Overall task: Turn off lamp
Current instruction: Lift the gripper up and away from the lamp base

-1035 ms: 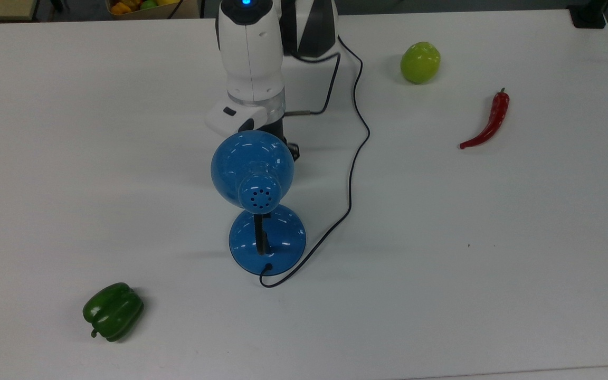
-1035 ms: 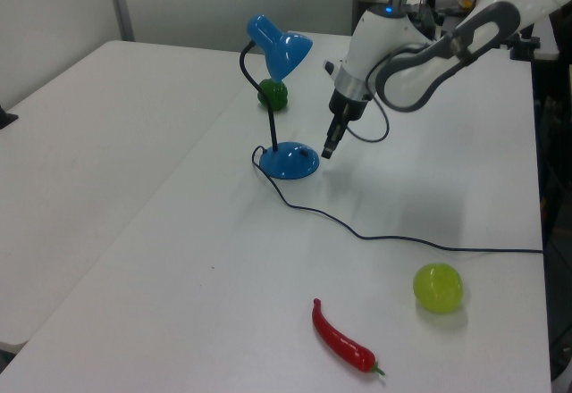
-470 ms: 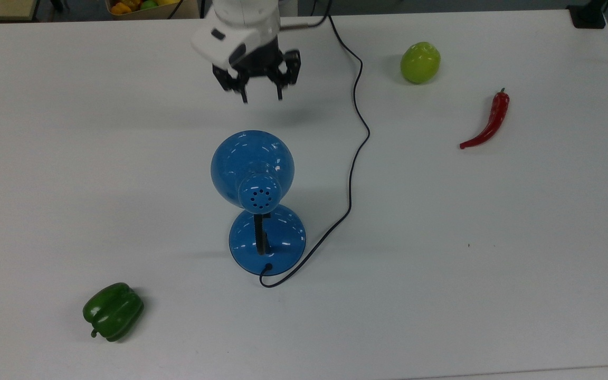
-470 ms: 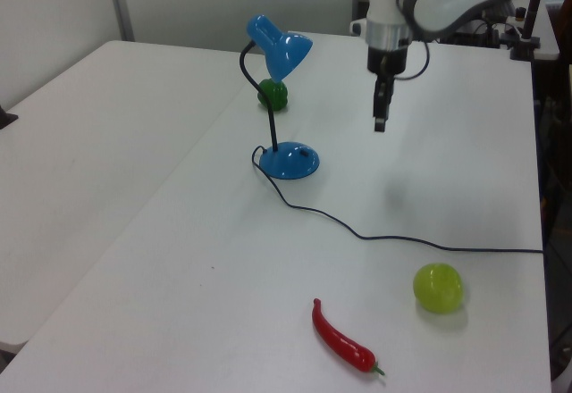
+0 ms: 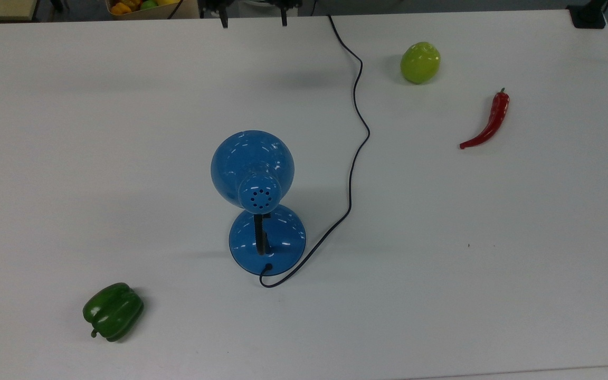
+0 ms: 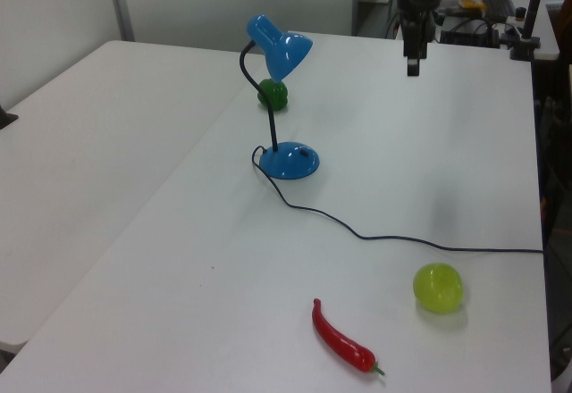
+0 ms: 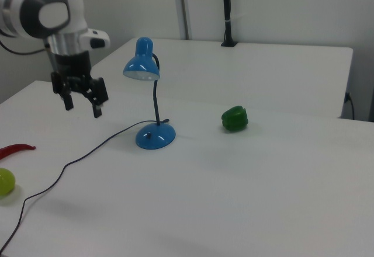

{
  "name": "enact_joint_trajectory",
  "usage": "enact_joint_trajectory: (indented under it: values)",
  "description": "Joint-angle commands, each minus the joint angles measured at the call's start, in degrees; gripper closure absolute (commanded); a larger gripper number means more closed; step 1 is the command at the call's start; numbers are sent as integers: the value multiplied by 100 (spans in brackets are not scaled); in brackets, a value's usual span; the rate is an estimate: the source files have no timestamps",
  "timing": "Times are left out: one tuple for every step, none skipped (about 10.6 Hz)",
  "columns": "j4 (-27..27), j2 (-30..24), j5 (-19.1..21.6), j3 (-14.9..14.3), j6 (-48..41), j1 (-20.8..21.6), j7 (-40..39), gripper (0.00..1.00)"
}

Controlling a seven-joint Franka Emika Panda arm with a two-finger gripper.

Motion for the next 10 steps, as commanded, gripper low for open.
enact_joint_trajectory:
  values:
    - [173, -216, -33, 15, -230, 251, 946, 0]
    - [287, -207, -24, 15, -195, 287, 1079, 0]
    - [288, -172, 11, 24, -81, 296, 1020, 0]
    - [270, -155, 11, 24, 181, 287, 880, 0]
    - [253, -128, 2, -28, 479, 270, 565, 0]
    - [244, -93, -6, -116, 717, 252, 92, 0]
    - [226, -32, 2, -308, 920, 269, -443, 0]
    - [235, 21, -6, -380, 948, 278, -762, 0]
    - [244, 13, -24, -467, 939, 304, -852, 0]
    - [244, 12, -15, -599, 931, 435, -897, 0]
